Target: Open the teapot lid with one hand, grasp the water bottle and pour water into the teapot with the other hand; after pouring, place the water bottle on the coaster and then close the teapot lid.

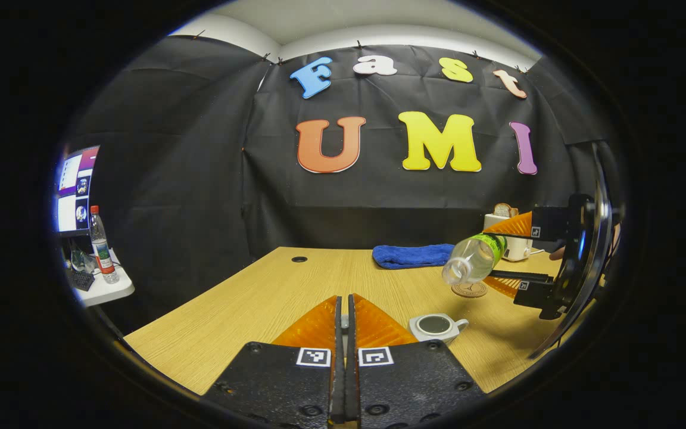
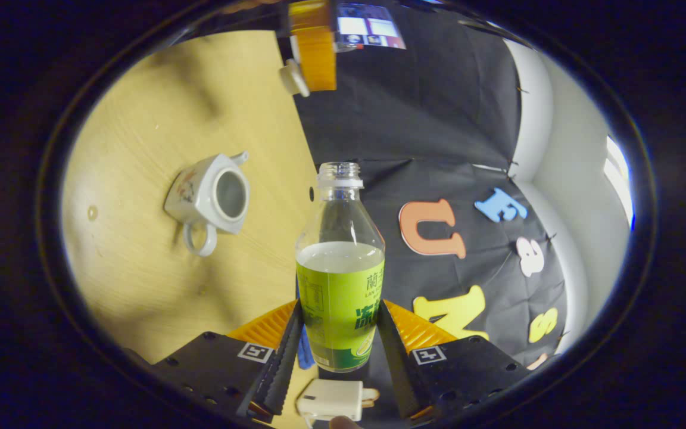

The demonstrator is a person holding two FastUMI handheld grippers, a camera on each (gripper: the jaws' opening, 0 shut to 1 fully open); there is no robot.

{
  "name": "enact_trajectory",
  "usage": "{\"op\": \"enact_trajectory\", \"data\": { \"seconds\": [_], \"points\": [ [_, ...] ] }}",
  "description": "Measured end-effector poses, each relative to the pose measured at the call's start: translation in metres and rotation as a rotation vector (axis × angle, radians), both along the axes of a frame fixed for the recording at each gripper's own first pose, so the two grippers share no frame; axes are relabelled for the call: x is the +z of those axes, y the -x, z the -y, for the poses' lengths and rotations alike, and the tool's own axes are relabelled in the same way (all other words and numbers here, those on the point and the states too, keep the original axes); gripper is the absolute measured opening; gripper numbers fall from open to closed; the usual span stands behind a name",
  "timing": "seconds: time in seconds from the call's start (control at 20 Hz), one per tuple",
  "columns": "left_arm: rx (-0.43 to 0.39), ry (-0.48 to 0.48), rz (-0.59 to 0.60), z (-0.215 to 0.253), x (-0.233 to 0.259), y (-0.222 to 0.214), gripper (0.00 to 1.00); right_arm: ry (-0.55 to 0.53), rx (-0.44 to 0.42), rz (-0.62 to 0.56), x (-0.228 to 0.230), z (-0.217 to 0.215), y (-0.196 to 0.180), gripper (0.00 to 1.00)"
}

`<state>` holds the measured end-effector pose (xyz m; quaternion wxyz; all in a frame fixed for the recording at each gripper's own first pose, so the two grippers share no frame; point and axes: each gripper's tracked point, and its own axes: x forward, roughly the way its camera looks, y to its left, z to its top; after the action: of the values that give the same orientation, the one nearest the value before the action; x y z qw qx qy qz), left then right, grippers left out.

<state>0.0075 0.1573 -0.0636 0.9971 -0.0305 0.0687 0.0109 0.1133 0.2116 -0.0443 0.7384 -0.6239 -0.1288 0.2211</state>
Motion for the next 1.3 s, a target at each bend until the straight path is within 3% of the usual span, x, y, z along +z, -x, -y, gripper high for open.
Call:
{"op": "enact_trajectory", "data": {
  "seconds": [0.3,0.6,0.8,1.3],
  "points": [
    [-0.039,-0.008,0.015,0.022,0.006,-0.003,0.03,-0.534,-0.073,-0.326,0.027,0.019,-0.017,0.71],
    [-0.069,-0.005,0.023,0.034,0.010,-0.003,0.03,-1.037,-0.172,-0.626,0.026,0.040,-0.075,0.69],
    [-0.062,-0.016,0.026,0.028,0.011,-0.002,0.03,-1.152,-0.245,-0.710,-0.006,0.044,-0.104,0.69],
    [-0.060,-0.012,0.026,0.029,0.011,-0.002,0.03,-1.186,-0.338,-0.727,-0.048,0.055,-0.125,0.69]
  ]
}}
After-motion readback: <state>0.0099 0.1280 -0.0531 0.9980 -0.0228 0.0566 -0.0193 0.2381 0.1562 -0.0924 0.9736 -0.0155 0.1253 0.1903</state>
